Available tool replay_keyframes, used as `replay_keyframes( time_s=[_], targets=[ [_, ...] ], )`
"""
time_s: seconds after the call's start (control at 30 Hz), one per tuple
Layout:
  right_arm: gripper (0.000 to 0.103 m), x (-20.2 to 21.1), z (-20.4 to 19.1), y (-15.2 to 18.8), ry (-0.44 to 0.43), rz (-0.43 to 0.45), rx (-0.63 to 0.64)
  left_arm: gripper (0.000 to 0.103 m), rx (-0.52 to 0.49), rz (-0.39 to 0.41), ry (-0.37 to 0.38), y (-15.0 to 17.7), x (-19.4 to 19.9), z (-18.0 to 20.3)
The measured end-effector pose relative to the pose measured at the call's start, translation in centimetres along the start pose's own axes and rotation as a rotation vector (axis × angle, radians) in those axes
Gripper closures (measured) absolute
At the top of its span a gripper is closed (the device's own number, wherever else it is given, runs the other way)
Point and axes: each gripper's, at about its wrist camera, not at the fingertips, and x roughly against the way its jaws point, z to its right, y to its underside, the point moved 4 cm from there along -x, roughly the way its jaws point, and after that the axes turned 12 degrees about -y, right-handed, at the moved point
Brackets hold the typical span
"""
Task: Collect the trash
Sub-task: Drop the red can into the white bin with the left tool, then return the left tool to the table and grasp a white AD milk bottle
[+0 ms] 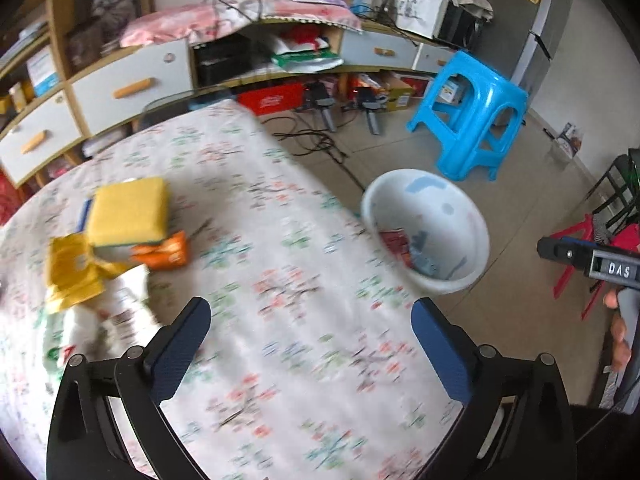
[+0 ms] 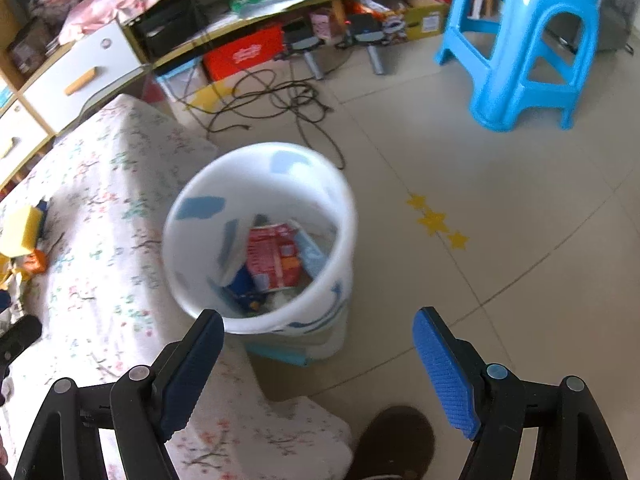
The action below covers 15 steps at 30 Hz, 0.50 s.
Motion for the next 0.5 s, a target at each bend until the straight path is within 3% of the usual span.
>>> replay_keyframes(
  time_s=[0.5],
  targets=[
    [0.02,-3.3,-9.4,0.8,-0.065,-0.053,0.113,0.0,0.057,-0.034,-0.143,3.9,2.2,-12.1]
  ],
)
